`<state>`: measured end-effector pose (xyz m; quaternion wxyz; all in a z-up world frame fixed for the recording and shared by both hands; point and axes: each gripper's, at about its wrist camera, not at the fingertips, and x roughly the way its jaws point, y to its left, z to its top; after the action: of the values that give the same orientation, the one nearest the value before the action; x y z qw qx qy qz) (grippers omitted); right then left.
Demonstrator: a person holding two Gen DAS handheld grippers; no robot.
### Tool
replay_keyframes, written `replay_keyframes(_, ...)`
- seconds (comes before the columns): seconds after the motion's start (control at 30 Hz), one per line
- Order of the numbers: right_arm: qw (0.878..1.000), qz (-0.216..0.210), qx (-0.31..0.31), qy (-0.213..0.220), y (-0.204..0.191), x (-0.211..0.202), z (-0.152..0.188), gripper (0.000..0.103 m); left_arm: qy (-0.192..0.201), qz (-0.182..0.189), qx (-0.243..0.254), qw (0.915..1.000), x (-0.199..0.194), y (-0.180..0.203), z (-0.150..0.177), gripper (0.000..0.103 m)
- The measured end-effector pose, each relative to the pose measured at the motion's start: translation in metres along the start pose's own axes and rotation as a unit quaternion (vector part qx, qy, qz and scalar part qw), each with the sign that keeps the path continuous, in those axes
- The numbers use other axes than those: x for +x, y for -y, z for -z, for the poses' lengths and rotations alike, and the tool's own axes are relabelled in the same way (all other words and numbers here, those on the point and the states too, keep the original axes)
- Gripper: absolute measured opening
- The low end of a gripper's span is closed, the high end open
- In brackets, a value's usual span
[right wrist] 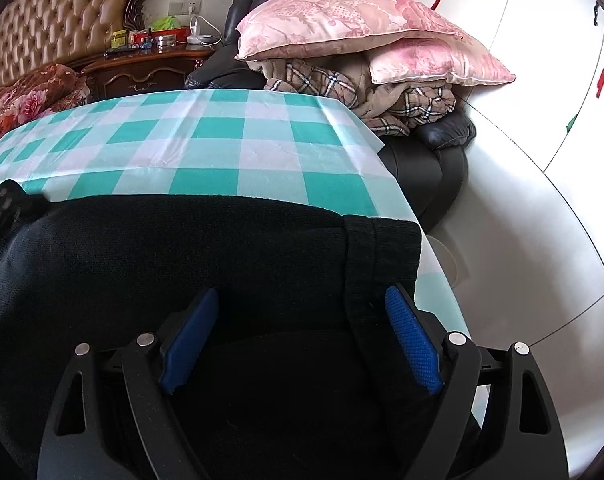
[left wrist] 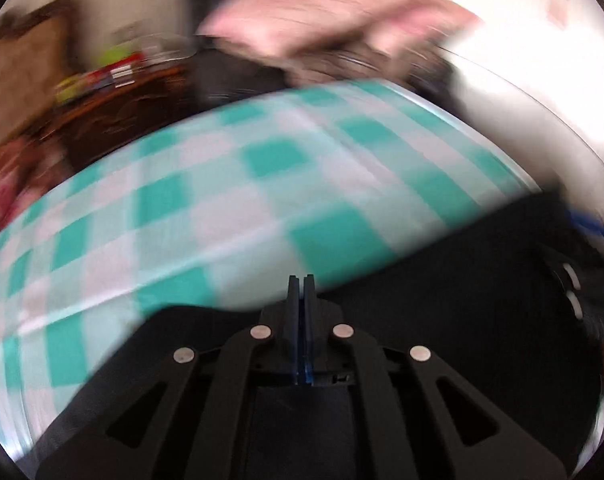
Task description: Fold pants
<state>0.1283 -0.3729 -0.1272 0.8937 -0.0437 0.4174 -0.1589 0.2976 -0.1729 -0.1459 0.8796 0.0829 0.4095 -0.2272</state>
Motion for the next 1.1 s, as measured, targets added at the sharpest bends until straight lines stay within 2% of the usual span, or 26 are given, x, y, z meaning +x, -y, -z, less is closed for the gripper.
replay_keyframes(0.07, 1.000, -0.002, 0.002, 0.001, 0.001, 0.000, 0.000, 0.082, 0.027, 0.005, -0.019, 0.9994, -0.014, -0.002, -0.002, 0.010)
replay_keyframes(0.17, 1.000, -0.001, 0.002, 0.000, 0.000, 0.001, 0.001, 0.082, 0.064, 0.023, -0.006, 0.9977, -0.051, 0.001, 0.008, 0.023)
replay_keyframes(0.23, 1.000, -0.001, 0.002, 0.000, 0.001, 0.001, 0.001, 0.082, 0.080, 0.043, -0.047, 0.9947, -0.084, -0.018, 0.028, 0.025)
replay_keyframes(0.3, 1.000, 0.000, 0.002, 0.000, 0.001, 0.001, 0.001, 0.082, 0.071, 0.053, -0.085, 0.9925, -0.104, -0.043, 0.052, 0.027)
replay_keyframes(0.37, 1.000, 0.004, 0.002, 0.000, 0.001, 0.001, 0.001, 0.083, 0.060, 0.023, -0.101, 0.9928, -0.124, -0.070, 0.081, 0.027)
replay_keyframes(0.47, 1.000, 0.011, 0.002, 0.000, 0.000, 0.000, 0.001, 0.083, 0.030, -0.054, -0.134, 0.9891, -0.146, -0.129, 0.135, 0.027)
replay_keyframes(0.5, 1.000, 0.014, 0.002, 0.000, 0.000, 0.000, 0.001, 0.084, 0.009, -0.078, -0.168, 0.9827, -0.151, -0.159, 0.158, 0.027)
replay_keyframes(0.57, 1.000, 0.020, 0.002, -0.001, -0.001, 0.000, 0.000, 0.085, -0.006, -0.129, -0.227, 0.9653, -0.165, -0.206, 0.194, 0.027)
replay_keyframes(0.6, 1.000, 0.022, 0.002, -0.001, -0.001, 0.000, 0.000, 0.086, 0.004, -0.142, -0.264, 0.9540, -0.179, -0.236, 0.214, 0.022)
replay_keyframes(0.63, 1.000, 0.028, 0.002, -0.002, -0.002, 0.000, 0.000, 0.086, 0.016, -0.145, -0.292, 0.9453, -0.194, -0.257, 0.228, 0.022)
replay_keyframes(0.67, 0.999, 0.032, 0.001, -0.002, -0.002, 0.000, 0.000, 0.087, 0.021, -0.163, -0.305, 0.9382, -0.204, -0.270, 0.237, 0.025)
replay_keyframes(0.7, 0.999, 0.037, 0.001, -0.002, -0.003, 0.000, 0.000, 0.088, 0.028, -0.212, -0.313, 0.9254, -0.220, -0.287, 0.248, 0.032)
replay_keyframes(0.73, 0.999, 0.045, -0.002, -0.001, -0.005, 0.000, 0.000, 0.088, 0.039, -0.251, -0.325, 0.9109, -0.236, -0.304, 0.260, 0.035)
replay_keyframes(0.77, 0.999, 0.053, -0.005, -0.001, -0.006, -0.001, 0.000, 0.088, 0.046, -0.264, -0.349, 0.8981, -0.248, -0.320, 0.272, 0.037)
replay_keyframes(0.8, 0.998, 0.060, -0.008, 0.000, -0.008, -0.001, 0.000, 0.089, 0.052, -0.266, -0.376, 0.8862, -0.260, -0.335, 0.285, 0.034)
replay_keyframes(0.83, 0.998, 0.069, -0.014, 0.002, -0.010, -0.001, 0.000, 0.089, 0.064, -0.250, -0.391, 0.8832, -0.268, -0.345, 0.295, 0.026)
replay_keyframes(0.87, 0.997, 0.076, -0.019, 0.003, -0.012, -0.001, 0.000, 0.089, 0.072, -0.235, -0.396, 0.8847, -0.275, -0.351, 0.302, 0.015)
replay_keyframes(0.9, 0.996, 0.082, -0.025, 0.004, -0.013, -0.001, 0.000, 0.090, 0.076, -0.234, -0.390, 0.8874, -0.280, -0.352, 0.306, 0.012)
replay_keyframes(0.93, 0.996, 0.085, -0.029, 0.003, -0.015, -0.001, -0.001, 0.090, 0.080, -0.242, -0.370, 0.8935, -0.283, -0.347, 0.307, 0.012)
replay_keyframes(1.03, 0.996, 0.080, -0.028, 0.002, -0.013, -0.001, -0.003, 0.091, 0.083, -0.276, -0.321, 0.9022, -0.280, -0.332, 0.305, 0.013)
replay_keyframes(1.07, 0.996, 0.082, -0.023, 0.004, -0.011, -0.003, -0.003, 0.091, 0.081, -0.276, -0.316, 0.9040, -0.275, -0.333, 0.306, 0.013)
replay_keyframes(1.1, 0.994, 0.107, -0.015, 0.009, -0.010, -0.010, -0.003, 0.091, 0.080, -0.266, -0.320, 0.9056, -0.272, -0.336, 0.310, 0.013)
